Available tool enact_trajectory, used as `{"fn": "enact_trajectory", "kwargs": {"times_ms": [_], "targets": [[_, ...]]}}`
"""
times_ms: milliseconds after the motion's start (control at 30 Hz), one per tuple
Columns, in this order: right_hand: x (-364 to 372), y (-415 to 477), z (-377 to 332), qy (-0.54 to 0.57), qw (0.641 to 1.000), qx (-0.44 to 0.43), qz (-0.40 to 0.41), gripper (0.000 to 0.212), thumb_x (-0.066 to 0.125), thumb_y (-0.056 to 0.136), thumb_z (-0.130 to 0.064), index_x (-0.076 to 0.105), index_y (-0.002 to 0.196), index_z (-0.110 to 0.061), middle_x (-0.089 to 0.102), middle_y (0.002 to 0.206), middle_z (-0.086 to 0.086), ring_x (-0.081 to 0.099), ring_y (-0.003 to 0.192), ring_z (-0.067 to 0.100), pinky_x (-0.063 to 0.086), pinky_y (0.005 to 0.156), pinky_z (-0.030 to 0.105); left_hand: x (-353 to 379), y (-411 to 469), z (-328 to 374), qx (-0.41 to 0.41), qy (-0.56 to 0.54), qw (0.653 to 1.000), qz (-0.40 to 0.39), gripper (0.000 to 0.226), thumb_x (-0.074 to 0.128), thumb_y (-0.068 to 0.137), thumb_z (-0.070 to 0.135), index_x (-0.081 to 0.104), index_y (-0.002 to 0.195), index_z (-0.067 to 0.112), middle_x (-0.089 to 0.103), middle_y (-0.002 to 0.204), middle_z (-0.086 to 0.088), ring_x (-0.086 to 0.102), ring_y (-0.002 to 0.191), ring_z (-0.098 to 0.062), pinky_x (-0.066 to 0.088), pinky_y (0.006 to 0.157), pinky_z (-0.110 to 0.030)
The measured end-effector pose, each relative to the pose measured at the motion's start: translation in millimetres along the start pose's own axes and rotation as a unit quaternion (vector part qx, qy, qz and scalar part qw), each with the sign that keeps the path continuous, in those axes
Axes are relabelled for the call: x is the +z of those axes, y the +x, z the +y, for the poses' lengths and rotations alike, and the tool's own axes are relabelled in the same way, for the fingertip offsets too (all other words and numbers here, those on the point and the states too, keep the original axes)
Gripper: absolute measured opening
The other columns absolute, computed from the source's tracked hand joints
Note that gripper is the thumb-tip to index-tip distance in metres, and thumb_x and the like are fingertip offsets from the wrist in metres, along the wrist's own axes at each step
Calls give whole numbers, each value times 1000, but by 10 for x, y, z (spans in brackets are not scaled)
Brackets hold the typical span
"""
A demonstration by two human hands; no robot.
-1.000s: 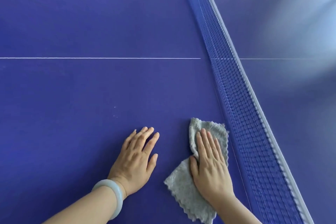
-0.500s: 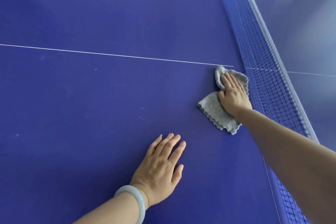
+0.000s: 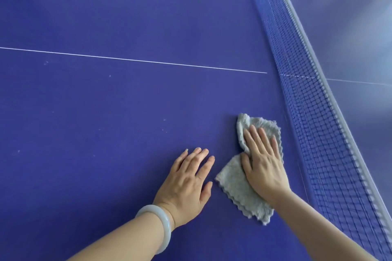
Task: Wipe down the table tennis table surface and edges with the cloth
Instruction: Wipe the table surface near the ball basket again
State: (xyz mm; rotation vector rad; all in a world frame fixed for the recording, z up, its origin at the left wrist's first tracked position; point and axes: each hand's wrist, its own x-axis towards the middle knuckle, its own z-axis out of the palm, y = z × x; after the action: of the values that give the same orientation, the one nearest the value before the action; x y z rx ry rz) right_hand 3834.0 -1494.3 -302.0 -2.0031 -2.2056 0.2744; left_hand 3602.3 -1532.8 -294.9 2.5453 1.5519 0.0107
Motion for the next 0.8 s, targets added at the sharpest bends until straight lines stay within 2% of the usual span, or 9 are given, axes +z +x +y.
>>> {"fn": "enact_trajectory", "kwargs": {"times_ms": [100,233,300,400,533,667,733,767,800], "targets": [[-93,163,227,0,1000,-25,-14,60,33,99,-38,24,157,-25,15,165,-6,4,153,13,2,125,40,-7,21,-4,3,-10,1000,3,59,33,97,43,42,149,16,40,154,-6,35,144,-22,29,118,-45],[-199,1136,480,11,989,141,36,59,34,101,-35,22,157,-20,12,166,-1,6,153,21,1,124,43,-26,27,3,-1,-8,1000,7,58,32,97,43,44,148,17,42,152,-6,36,143,-22,30,117,-46],[-184,1461,448,17,984,175,22,61,32,101,-35,17,158,-17,8,166,1,4,153,23,1,124,45,-12,33,-9,5,-12,1000,2,59,28,99,43,38,150,17,36,156,-6,30,146,-22,24,119,-46],[-102,1389,287,8,993,114,5,62,33,101,-30,16,158,-14,9,166,2,2,153,20,-2,124,40,24,6,-36,3,-7,1000,0,60,23,100,43,30,154,18,27,160,-5,21,149,-21,14,122,-44],[-14,496,-70,19,1000,-4,8,63,38,99,-28,17,158,-19,9,165,-4,-1,153,12,-4,124,34,0,-15,-72,2,-32,999,10,59,17,100,38,31,153,16,27,159,-2,20,149,-18,12,123,-42],[63,-226,-593,26,996,-83,-27,66,27,96,-40,13,158,-21,3,165,-8,-7,152,9,-2,125,36,-3,-31,-55,-18,-193,978,82,57,16,100,32,37,148,10,37,153,-2,28,144,-14,17,122,-33],[59,-304,-689,97,979,-159,-80,62,32,99,-41,19,157,-23,8,164,-12,-5,151,3,-2,124,32,-6,-44,-56,-50,-284,951,110,53,22,101,31,38,146,9,39,149,-1,32,140,-12,25,119,-31],[5,-280,-669,176,966,-162,-102,57,36,101,-38,27,156,-24,15,163,-15,0,150,0,0,124,27,-8,-44,-59,-59,-311,942,117,50,26,101,30,39,145,9,39,147,-1,33,138,-10,28,117,-30],[-65,-243,-599,266,951,-122,-100,51,41,102,-33,36,152,-26,22,160,-19,8,149,-4,5,122,21,-11,-42,-61,-60,-321,937,119,49,29,101,29,39,144,9,40,145,0,34,137,-10,29,116,-31]]}}
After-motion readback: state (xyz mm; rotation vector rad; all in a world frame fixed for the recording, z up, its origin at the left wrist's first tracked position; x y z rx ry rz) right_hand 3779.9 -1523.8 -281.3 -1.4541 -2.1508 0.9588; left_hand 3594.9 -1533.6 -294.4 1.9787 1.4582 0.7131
